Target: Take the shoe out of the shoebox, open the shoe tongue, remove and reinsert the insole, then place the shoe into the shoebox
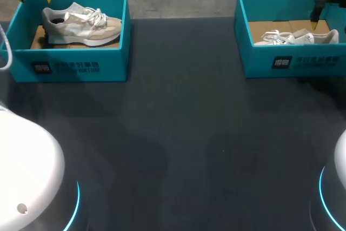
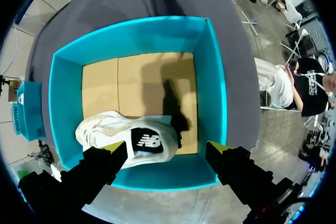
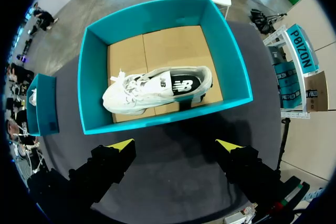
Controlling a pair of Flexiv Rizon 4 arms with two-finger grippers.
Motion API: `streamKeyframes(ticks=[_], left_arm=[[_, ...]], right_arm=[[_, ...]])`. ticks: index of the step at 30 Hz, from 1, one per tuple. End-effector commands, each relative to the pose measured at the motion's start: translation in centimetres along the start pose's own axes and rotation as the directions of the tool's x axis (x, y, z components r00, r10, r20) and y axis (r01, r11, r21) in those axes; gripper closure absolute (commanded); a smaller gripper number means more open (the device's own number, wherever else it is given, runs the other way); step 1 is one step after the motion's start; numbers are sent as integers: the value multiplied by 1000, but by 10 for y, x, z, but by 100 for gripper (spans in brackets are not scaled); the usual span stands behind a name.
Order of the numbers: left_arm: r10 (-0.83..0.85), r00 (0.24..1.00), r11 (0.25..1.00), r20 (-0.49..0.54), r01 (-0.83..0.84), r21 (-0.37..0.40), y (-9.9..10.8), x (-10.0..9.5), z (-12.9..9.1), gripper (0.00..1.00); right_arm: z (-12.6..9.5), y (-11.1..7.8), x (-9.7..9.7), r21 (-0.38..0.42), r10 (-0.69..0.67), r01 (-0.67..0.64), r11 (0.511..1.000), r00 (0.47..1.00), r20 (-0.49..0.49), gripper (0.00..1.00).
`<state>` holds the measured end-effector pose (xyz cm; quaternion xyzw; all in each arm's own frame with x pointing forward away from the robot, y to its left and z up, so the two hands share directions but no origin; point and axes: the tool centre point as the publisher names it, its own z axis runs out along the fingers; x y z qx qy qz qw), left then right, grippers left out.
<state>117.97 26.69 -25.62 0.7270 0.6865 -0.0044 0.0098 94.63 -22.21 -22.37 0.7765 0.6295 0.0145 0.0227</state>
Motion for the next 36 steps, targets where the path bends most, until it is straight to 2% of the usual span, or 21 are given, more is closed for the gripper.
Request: streamKeyframes(ticks=[1, 8, 21, 36], left_arm=[[23, 1000, 1000, 5, -23, 13, 6, 1, 11, 0], [36, 999, 999, -14, -36, 6, 11, 5, 24, 0], [16, 999, 999, -45, -14, 37, 20, 9, 59, 0], [-49, 997, 997, -62, 53, 55, 29, 11, 79, 0]], right_arm=[[0, 0, 0, 0, 2, -2, 1000, 1000, 2, 0], [0, 0, 0, 0, 2, -2, 1000, 1000, 2, 0], [0, 0, 0, 0, 2, -2, 1000, 1000, 2, 0], [0, 0, 0, 0, 2, -2, 1000, 1000, 2, 0]])
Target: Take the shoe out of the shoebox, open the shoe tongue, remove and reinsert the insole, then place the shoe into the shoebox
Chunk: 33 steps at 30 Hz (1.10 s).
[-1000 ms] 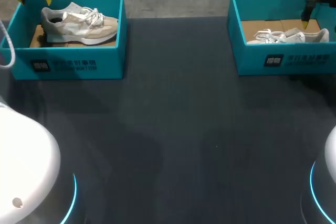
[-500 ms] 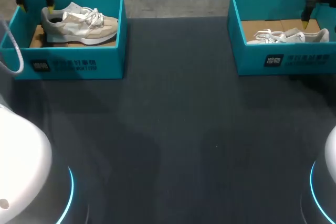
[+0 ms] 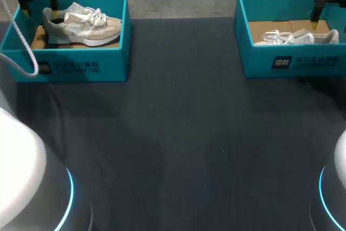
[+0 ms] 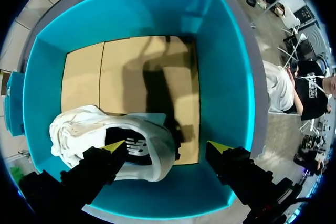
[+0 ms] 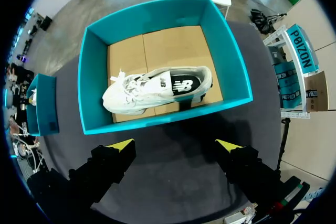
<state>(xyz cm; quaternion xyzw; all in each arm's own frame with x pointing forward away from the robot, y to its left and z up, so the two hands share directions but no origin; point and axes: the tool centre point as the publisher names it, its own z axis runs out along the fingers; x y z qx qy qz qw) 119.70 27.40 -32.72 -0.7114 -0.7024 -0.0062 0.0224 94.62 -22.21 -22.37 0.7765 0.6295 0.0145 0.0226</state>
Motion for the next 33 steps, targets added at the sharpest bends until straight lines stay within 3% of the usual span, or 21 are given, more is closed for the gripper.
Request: streamKeyframes(ticks=[1, 33], left_arm=[[-9, 1000, 1000, -1, 9, 28, 14, 0, 9, 0], [-56, 998, 994, 10, 55, 92, 21, -1, 46, 0]], right_arm=[[0, 0, 0, 0, 2, -2, 1000, 1000, 2, 0], [0, 0, 0, 0, 2, -2, 1000, 1000, 2, 0]])
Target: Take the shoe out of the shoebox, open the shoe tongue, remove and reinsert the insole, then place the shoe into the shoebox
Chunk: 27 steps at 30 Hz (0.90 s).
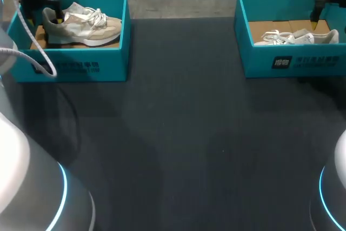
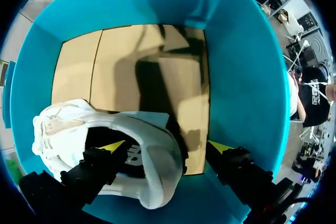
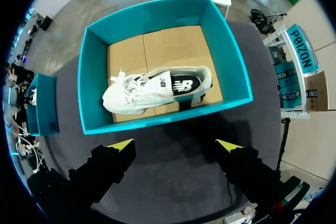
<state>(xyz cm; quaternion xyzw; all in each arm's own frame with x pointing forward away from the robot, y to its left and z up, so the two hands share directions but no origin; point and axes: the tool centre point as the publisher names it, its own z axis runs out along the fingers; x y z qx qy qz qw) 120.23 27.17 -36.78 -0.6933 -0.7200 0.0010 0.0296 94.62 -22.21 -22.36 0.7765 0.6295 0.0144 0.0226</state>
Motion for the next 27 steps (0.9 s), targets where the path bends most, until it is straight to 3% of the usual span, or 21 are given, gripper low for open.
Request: streamKeyframes(ticks=[1, 17, 27], left_arm=[[-7, 1000, 997, 10, 6, 72, 16, 2, 5, 0], [-33, 999, 994, 4, 33, 103, 21, 3, 19, 2], [-52, 999, 993, 13, 50, 110, 19, 4, 22, 19]], right_arm=[[0, 0, 0, 0, 2, -2, 1000, 1000, 2, 0], [0, 0, 0, 0, 2, -2, 1000, 1000, 2, 0], [0, 0, 0, 0, 2, -2, 1000, 1000, 2, 0]])
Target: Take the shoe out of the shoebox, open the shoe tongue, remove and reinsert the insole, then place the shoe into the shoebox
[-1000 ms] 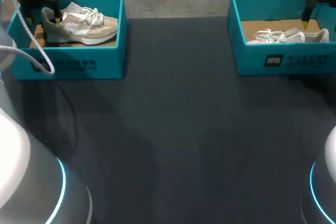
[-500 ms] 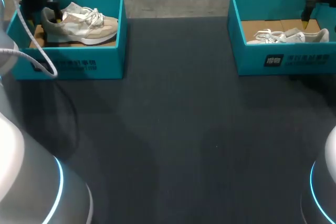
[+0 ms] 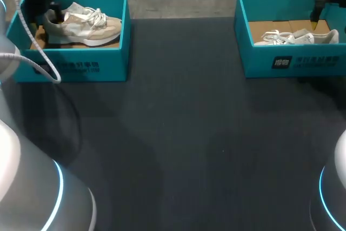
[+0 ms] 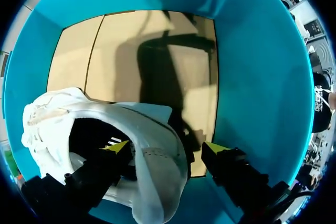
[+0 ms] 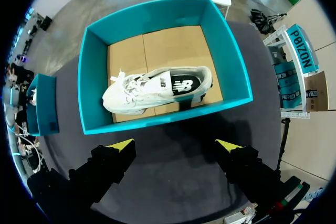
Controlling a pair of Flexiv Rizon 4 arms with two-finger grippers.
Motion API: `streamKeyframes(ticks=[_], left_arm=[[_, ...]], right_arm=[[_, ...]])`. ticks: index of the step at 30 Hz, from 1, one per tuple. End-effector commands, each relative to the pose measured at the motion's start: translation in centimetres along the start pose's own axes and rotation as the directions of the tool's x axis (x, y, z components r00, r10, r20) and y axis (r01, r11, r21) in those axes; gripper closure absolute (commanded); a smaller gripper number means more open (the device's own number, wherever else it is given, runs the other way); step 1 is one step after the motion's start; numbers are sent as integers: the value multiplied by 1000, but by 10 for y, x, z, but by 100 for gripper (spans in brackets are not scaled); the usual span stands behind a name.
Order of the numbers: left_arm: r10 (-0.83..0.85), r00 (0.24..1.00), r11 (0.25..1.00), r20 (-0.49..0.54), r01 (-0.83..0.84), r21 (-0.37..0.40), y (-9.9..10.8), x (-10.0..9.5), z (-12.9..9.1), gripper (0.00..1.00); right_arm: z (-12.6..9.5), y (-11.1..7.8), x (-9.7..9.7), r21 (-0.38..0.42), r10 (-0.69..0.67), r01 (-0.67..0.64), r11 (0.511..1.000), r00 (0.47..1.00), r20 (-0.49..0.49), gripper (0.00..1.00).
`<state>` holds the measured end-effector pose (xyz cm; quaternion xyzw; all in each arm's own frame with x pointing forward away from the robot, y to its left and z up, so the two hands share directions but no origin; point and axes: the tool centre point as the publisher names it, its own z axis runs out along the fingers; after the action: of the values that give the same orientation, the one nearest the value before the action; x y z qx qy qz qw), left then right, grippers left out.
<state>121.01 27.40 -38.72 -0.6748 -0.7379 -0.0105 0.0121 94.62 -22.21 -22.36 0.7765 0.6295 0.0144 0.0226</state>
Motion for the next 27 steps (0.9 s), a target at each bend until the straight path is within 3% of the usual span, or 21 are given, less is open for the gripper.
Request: streamKeyframes(ticks=[1, 6, 15, 20, 27], left_arm=[[-1, 1000, 989, 2, 0, 150, 10, 2, 3, 20], [1, 1000, 988, 4, -2, 153, 9, 3, 4, 29], [9, 1000, 989, 0, -8, 149, 9, 5, 3, 58], [13, 1000, 989, -3, -13, 151, 8, 6, 4, 100], [27, 1000, 988, -4, -26, 150, 4, 10, 3, 100]], right_arm=[[0, 0, 0, 0, 2, -2, 1000, 1000, 2, 0], [0, 0, 0, 0, 2, -2, 1000, 1000, 2, 0], [0, 0, 0, 0, 2, -2, 1000, 1000, 2, 0], [0, 0, 0, 0, 2, -2, 1000, 1000, 2, 0], [0, 0, 0, 0, 2, -2, 1000, 1000, 2, 0]])
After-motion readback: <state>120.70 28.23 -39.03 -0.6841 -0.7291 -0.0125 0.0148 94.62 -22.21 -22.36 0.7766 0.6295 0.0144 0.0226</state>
